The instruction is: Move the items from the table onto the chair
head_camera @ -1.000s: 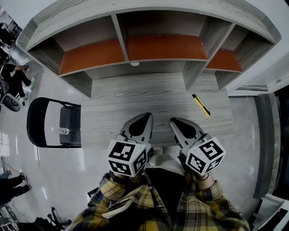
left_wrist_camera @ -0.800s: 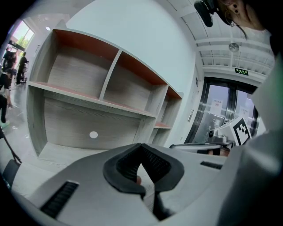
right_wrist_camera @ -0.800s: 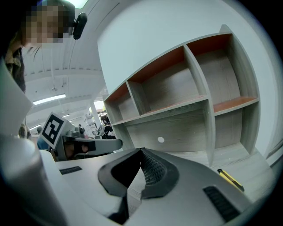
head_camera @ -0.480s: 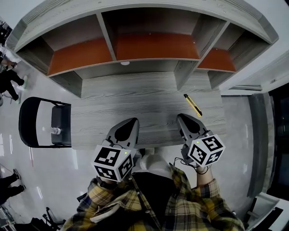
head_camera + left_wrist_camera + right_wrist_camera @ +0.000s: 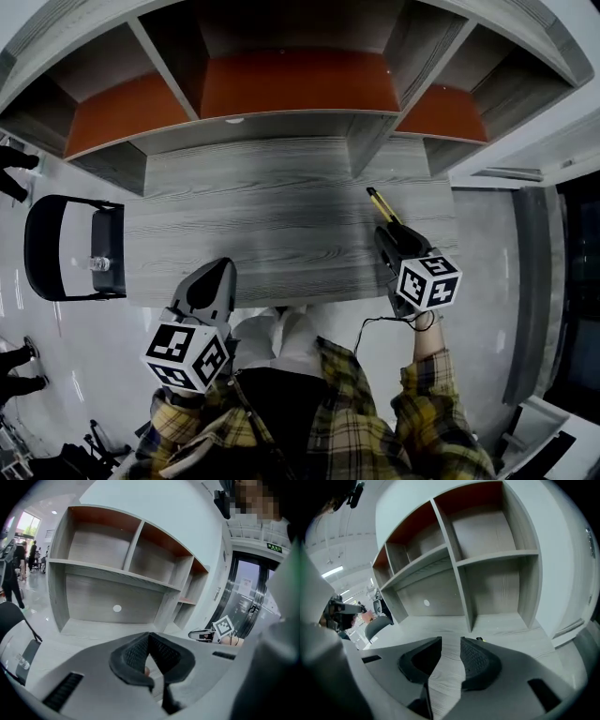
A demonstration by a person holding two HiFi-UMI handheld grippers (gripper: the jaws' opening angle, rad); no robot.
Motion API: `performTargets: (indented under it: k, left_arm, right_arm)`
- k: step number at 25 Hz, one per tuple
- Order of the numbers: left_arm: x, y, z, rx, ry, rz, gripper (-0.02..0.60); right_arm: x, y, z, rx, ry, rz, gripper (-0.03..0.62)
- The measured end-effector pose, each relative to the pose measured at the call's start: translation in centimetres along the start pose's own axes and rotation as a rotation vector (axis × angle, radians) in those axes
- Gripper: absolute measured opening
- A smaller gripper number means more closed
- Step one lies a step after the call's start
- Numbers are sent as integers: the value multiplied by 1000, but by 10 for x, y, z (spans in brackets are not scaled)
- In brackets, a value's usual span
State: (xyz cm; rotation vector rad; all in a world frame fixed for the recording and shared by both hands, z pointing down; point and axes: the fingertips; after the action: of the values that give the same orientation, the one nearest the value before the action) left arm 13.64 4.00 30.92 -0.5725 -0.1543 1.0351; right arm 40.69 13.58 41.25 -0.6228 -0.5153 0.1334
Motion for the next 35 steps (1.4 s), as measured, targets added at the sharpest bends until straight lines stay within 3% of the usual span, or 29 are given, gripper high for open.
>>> performTargets:
  k: [13, 20, 29, 35]
  left_arm:
    - [-15, -1, 30, -113, 41, -96, 2]
    - [-12, -6, 34, -129, 50, -103, 2]
    - [-4, -3, 36, -123, 60, -103, 2]
    - [3, 1, 39, -106, 65, -109, 2]
  right_arm:
    - [118, -69, 42, -259, 136, 153, 158]
    - [134, -84, 56, -360, 202, 153, 158]
    - [140, -85, 63, -365, 220, 188, 138]
    - [135, -83, 66, -333, 74, 153, 126]
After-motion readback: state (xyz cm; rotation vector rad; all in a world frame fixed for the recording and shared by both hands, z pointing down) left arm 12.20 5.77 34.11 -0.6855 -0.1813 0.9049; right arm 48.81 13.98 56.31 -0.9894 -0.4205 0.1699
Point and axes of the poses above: the fingertips, and each gripper's own axes: y backward along the fingers, x to its right, z out of its underside, and after that the axes turned 11 degrees about -y, right-handed
